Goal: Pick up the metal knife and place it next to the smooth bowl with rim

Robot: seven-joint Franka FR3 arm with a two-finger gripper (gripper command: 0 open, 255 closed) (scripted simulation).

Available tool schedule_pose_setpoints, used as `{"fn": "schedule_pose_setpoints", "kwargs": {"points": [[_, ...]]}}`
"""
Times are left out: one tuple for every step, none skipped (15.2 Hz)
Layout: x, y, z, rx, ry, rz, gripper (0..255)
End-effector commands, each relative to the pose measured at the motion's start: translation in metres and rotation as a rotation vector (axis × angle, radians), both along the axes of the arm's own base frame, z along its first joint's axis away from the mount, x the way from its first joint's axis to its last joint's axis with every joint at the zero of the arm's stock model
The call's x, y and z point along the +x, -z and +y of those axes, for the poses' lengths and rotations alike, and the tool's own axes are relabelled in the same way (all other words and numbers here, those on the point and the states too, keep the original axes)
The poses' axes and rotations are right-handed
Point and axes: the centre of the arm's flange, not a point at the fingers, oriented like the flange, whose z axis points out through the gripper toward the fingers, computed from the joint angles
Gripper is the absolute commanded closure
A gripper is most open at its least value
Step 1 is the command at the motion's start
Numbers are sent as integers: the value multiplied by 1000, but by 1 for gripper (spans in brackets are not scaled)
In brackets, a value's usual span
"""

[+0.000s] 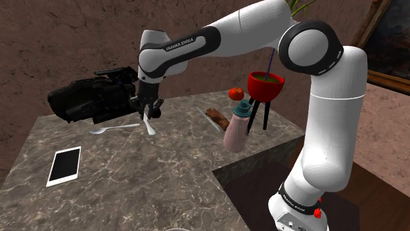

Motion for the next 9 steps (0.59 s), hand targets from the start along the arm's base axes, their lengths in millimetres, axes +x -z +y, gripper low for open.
{"fn": "schedule_pose_setpoints", "kwargs": {"points": [[-1,-11,-1,0,0,1,255],[-1,-16,-1,0,0,1,255],[-1,-21,-1,0,0,1,255],[-1,-26,-1,0,0,1,255],[-1,-32,-1,0,0,1,255],[-1,-37,-1,0,0,1,255],[-1,-42,-1,0,0,1,255],[-1,-48,-1,0,0,1,255],[-1,-53,-1,0,0,1,255]]}}
